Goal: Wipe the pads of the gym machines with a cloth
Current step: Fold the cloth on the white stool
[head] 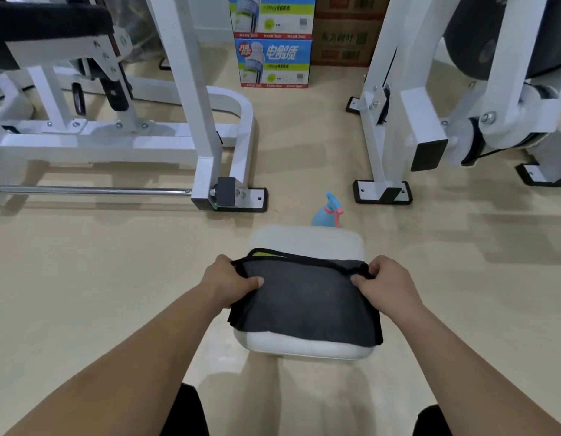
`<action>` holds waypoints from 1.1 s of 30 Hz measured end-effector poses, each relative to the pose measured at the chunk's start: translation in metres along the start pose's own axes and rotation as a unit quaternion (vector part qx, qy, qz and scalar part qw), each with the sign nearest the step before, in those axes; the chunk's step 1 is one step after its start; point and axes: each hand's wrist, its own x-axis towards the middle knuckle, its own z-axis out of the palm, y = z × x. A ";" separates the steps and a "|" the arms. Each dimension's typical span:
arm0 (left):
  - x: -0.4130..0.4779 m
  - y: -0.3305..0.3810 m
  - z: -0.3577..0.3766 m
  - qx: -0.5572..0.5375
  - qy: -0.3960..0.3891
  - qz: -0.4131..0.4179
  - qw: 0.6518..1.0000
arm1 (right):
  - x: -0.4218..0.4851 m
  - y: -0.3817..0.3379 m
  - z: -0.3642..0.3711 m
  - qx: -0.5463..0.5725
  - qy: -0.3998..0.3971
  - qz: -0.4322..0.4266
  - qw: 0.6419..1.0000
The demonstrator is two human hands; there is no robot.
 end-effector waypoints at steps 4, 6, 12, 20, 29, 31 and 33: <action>0.003 0.000 -0.012 0.001 0.001 0.021 1.000 | 0.000 -0.010 0.006 0.121 -0.027 0.002 0.992; 0.003 0.004 -0.021 -0.031 -0.012 0.022 0.999 | 0.000 -0.016 0.006 0.173 -0.036 -0.001 0.984; -0.008 0.018 -0.041 -0.076 0.002 0.025 0.997 | 0.009 -0.014 0.011 0.188 -0.009 0.024 0.982; -0.047 0.072 -0.021 -0.004 0.067 0.158 0.985 | 0.006 -0.012 -0.004 0.137 0.024 -0.033 0.990; -0.061 0.086 0.073 0.077 -0.101 0.233 0.964 | -0.007 -0.011 -0.021 0.299 -0.170 0.054 0.937; -0.053 0.083 0.066 0.171 -0.052 0.258 0.950 | -0.008 -0.008 -0.017 0.278 -0.155 0.027 0.948; -0.048 0.080 0.059 0.206 -0.049 0.269 0.940 | -0.010 -0.008 -0.009 0.248 -0.135 0.012 0.959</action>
